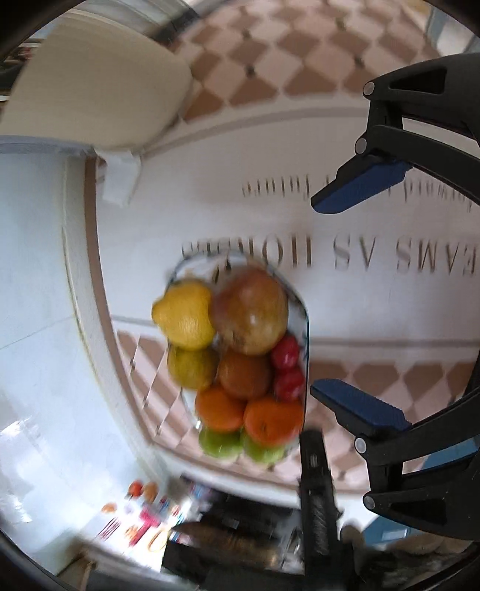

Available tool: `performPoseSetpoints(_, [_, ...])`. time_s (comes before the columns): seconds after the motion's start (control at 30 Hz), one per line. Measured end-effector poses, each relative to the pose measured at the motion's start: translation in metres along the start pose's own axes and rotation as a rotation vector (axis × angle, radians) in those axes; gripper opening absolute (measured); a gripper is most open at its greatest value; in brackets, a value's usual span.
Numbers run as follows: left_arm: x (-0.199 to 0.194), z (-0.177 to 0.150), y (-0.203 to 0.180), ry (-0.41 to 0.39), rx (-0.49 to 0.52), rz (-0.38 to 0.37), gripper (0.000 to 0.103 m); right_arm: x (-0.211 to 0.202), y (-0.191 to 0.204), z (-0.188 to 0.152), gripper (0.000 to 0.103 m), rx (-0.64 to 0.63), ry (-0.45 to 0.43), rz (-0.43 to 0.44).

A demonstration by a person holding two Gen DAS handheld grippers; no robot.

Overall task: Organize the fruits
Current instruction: 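Open both tools to release the tomatoes and lift back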

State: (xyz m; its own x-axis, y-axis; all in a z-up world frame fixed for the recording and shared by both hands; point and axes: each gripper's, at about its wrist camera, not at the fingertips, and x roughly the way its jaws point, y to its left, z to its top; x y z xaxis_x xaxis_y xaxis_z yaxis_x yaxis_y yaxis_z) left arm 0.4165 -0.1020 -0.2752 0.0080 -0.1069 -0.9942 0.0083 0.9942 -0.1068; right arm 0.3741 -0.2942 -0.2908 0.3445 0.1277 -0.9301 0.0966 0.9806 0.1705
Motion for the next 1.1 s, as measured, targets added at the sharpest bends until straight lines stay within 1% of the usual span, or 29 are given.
performPoseSetpoints(0.03, [-0.005,-0.003,-0.002,-0.033,0.040,0.065,0.080,-0.002,0.001,0.001,0.096,-0.013,0.000,-0.024])
performPoseSetpoints(0.1, [-0.011,-0.008,-0.003,-0.076,0.074,0.122,0.090,-0.008,0.003,0.003,0.096,-0.034,-0.004,-0.036])
performPoseSetpoints(0.17, [-0.019,-0.012,-0.002,-0.118,0.089,0.164,0.090,-0.011,0.004,0.005,0.096,-0.044,0.000,-0.039])
performPoseSetpoints(0.2, [-0.023,-0.014,-0.001,-0.135,0.091,0.177,0.092,-0.014,0.005,0.004,0.097,-0.049,-0.002,-0.035])
performPoseSetpoints(0.27, [-0.032,-0.016,0.002,-0.163,0.085,0.180,0.098,-0.019,0.007,0.005,0.097,-0.052,-0.007,-0.045])
performPoseSetpoints(0.33, [-0.041,-0.020,0.006,-0.187,0.071,0.166,0.099,-0.026,0.010,0.004,0.097,-0.051,-0.012,-0.041])
performPoseSetpoints(0.47, [-0.060,-0.029,0.007,-0.237,0.066,0.168,0.099,-0.049,0.015,-0.003,0.097,-0.043,-0.042,-0.043])
performPoseSetpoints(0.63, [-0.091,-0.052,0.012,-0.321,0.097,0.169,0.099,-0.082,0.022,-0.017,0.097,-0.019,-0.094,-0.055])
performPoseSetpoints(0.9, [-0.146,-0.104,0.026,-0.460,0.148,0.147,0.099,-0.156,0.047,-0.055,0.098,0.011,-0.231,-0.093])
performPoseSetpoints(1.1, [-0.175,-0.144,0.038,-0.516,0.171,0.121,0.099,-0.208,0.064,-0.093,0.098,0.032,-0.298,-0.116])
